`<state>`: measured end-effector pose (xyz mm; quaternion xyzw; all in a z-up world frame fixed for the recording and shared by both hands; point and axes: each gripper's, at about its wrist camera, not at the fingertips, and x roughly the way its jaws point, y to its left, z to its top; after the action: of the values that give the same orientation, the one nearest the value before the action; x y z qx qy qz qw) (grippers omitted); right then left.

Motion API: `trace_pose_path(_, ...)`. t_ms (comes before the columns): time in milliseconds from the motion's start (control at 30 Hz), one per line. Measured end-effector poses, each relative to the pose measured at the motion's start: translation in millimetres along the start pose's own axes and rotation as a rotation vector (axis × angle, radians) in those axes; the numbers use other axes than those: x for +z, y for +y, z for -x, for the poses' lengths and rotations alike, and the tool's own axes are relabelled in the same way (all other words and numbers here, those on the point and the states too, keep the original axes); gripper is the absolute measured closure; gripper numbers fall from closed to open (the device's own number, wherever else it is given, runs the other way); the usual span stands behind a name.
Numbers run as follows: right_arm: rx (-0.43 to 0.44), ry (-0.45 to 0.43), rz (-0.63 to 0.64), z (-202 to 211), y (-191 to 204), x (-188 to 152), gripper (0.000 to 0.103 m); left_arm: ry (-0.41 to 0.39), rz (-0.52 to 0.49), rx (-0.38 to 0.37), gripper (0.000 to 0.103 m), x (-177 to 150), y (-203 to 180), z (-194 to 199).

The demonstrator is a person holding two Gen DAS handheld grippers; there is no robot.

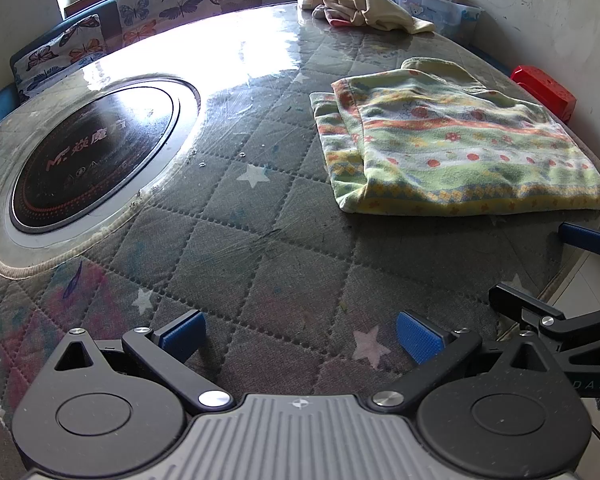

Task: Fold clothes
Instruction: 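Reach the right gripper to the blanket's folded edge and grasp it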

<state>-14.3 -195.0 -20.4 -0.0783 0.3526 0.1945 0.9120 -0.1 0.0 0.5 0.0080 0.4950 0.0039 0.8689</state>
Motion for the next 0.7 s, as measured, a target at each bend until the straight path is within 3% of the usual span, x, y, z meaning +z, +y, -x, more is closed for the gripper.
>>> trace_pose_path(133,0.004,-0.002,-0.006,1,0,1,0.0,0.018,-0.007,-0.009,0.0,2,-2,3)
trace_pose_path(200,0.008,-0.007,-0.006,4,-2,2,0.0,-0.01,-0.001,-0.043,0.0,-5,6,9)
trace_pose_path(300,0.016,-0.016,-0.004,9,-6,7,0.001,0.004,-0.015,-0.024,0.0,6,2,8)
trace_pose_path(700,0.011,-0.072,-0.033,12,-44,51,0.018,-0.08,-0.027,0.006,0.0,46,3,14)
